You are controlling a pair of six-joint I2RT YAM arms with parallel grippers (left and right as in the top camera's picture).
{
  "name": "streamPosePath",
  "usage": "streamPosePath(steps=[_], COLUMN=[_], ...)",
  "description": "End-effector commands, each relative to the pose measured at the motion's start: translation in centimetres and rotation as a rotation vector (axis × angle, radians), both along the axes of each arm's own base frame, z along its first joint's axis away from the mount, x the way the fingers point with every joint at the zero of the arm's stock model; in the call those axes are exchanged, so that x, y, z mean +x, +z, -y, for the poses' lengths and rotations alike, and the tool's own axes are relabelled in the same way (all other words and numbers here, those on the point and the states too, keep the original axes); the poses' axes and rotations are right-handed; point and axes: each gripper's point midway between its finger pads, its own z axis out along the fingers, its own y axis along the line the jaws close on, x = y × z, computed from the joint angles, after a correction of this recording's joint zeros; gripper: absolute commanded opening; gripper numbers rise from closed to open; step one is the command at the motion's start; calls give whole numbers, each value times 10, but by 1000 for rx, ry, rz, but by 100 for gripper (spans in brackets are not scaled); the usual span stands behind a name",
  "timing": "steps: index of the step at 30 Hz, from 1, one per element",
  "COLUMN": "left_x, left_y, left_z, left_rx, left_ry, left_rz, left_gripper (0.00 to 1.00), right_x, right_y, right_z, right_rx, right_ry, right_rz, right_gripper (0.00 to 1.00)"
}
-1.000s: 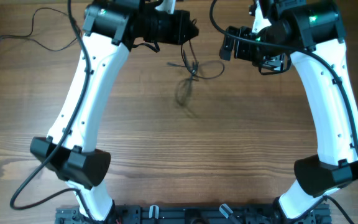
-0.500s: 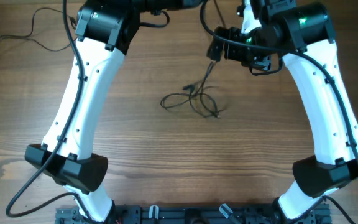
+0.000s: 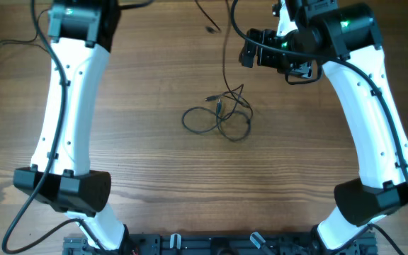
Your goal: Untangle cables
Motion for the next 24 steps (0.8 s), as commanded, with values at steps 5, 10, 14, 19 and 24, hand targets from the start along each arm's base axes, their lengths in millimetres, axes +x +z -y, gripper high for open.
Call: streamPosePath(steps=[5, 10, 14, 19, 24], left_x=[-34, -42, -61, -73, -41], left_y=[131, 166, 209, 222, 195], left_z=[-23, -40, -68, -77, -73], left_rx=[-347, -523, -743, -770, -677], left_ry=[3, 53, 119, 142, 238], left_rz=[285, 300, 401, 413, 310], left_gripper=[4, 4, 4, 4, 4], right_x=[-9, -14, -15, -20, -31], right_y=[13, 11, 11, 15, 18], right_z=[11, 12, 11, -8, -46], right_rx=[-21, -28, -20, 72, 64], right_ry=[-16, -16, -15, 40, 200], right_rz=[29, 7, 4, -15, 39], right_gripper=[100, 100, 100, 100, 100])
